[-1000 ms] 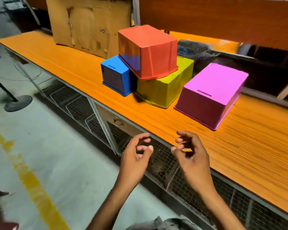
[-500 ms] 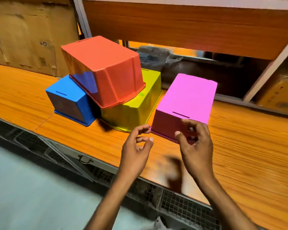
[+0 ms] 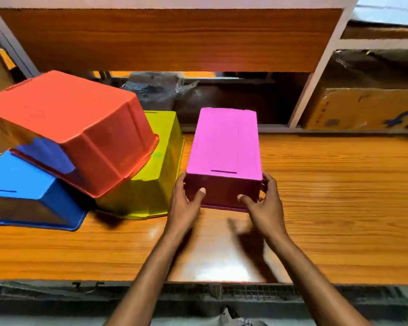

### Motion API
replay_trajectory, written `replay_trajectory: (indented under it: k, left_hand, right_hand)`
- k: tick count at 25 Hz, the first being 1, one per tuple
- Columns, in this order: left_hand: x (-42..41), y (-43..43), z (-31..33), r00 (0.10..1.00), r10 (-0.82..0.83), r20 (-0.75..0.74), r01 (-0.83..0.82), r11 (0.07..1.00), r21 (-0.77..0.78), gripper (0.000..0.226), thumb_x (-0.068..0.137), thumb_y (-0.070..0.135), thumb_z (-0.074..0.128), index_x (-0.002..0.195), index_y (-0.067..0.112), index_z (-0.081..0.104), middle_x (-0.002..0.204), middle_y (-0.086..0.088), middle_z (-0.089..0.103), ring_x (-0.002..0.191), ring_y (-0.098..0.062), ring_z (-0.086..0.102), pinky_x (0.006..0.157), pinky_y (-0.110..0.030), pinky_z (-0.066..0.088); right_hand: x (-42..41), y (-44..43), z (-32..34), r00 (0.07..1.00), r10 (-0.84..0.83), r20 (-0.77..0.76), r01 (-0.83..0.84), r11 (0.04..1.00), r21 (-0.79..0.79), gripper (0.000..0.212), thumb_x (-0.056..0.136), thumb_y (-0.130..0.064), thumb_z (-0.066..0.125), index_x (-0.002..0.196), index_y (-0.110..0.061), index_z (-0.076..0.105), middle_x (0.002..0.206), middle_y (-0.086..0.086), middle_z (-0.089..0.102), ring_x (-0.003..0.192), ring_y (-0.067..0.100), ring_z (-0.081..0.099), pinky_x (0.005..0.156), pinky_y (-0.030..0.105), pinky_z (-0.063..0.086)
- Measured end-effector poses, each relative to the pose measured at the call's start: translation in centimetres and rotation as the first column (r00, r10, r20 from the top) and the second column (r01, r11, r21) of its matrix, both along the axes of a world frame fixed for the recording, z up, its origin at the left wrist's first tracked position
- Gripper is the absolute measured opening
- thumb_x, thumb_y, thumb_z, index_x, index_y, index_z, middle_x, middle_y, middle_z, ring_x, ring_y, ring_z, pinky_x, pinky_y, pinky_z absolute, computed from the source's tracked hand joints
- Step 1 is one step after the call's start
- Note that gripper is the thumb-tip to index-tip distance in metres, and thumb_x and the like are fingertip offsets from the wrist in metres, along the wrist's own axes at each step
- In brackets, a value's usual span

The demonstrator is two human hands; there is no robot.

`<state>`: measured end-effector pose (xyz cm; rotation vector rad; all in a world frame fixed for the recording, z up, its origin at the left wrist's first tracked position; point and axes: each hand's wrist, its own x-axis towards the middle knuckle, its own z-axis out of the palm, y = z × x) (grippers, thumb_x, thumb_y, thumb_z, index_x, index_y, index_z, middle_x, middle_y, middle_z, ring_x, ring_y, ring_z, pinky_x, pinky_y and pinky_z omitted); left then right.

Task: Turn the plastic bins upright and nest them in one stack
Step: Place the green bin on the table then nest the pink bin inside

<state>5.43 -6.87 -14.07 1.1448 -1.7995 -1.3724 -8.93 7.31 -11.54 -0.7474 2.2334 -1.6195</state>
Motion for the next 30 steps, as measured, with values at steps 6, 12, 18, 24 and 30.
replay_trajectory:
  k: [6, 12, 18, 24, 30]
  left_hand:
    - [-0.4, -1.9, 4.0, 0.966, -0.096, -0.241, 0.06, 0.987, -0.151, 0.066, 0.082, 0.027, 0.076, 0.143, 0.031, 0.052, 0.143, 0.005, 0.06, 0.129, -0.012, 0.059, 0.108, -0.038, 0.05]
    - [-1.7, -3.0, 13.7, 0.847, -0.162, -0.507, 0.066, 0.977, -0.202, 0.044, 0.092, 0.028, 0.068, 0.134, 0.017, 0.061, 0.129, 0.001, 0.069, 0.118, -0.008, 0.066, 0.101, -0.029, 0.052]
    - [-1.9, -1.6, 17.8, 0.76, -0.242, -0.603, 0.103, 0.961, -0.256, 0.039, 0.105, 0.033, 0.047, 0.134, 0.012, 0.062, 0.13, 0.002, 0.068, 0.12, -0.007, 0.062, 0.099, -0.025, 0.049]
    - [-2.2, -0.5, 14.3, 0.845, -0.304, -0.44, 0.146, 0.923, -0.356, 0.049, 0.09, 0.018, 0.072, 0.133, 0.033, 0.054, 0.128, 0.004, 0.065, 0.112, -0.01, 0.065, 0.09, -0.026, 0.053]
    - [-1.9, 1.0, 10.9, 0.946, -0.178, -0.27, -0.027, 0.789, -0.614, 0.035, 0.085, -0.003, 0.071, 0.11, 0.023, 0.067, 0.099, 0.003, 0.064, 0.083, -0.017, 0.063, 0.064, -0.036, 0.052]
  right_hand:
    - [-1.3, 0.5, 4.6, 0.989, 0.061, -0.136, -0.068, 0.997, -0.047, 0.104, 0.071, 0.0, 0.082, 0.158, -0.03, 0.033, 0.151, -0.01, 0.05, 0.135, 0.007, 0.049, 0.107, 0.041, 0.05]
    - [-2.4, 2.5, 12.9, 0.967, 0.174, -0.185, -0.225, 0.924, -0.309, 0.099, 0.08, -0.006, 0.082, 0.158, -0.02, 0.023, 0.159, -0.004, 0.041, 0.144, 0.01, 0.043, 0.115, 0.046, 0.043]
    - [-3.0, 2.8, 16.4, 0.955, 0.009, -0.297, -0.138, 0.899, -0.417, 0.069, 0.093, 0.009, 0.064, 0.152, -0.016, 0.039, 0.142, -0.025, 0.05, 0.134, -0.001, 0.049, 0.108, 0.026, 0.047]
    - [-5.5, 2.0, 16.4, 0.971, -0.227, -0.072, 0.14, 0.788, -0.599, 0.049, 0.095, 0.004, 0.047, 0.133, -0.026, 0.06, 0.129, -0.003, 0.067, 0.118, 0.01, 0.064, 0.095, 0.028, 0.054]
    - [-8.5, 3.5, 16.3, 0.942, -0.218, 0.254, 0.331, 0.708, -0.624, 0.03, 0.095, 0.003, 0.057, 0.124, -0.006, 0.054, 0.078, -0.004, 0.071, 0.061, 0.005, 0.064, 0.056, 0.023, 0.053]
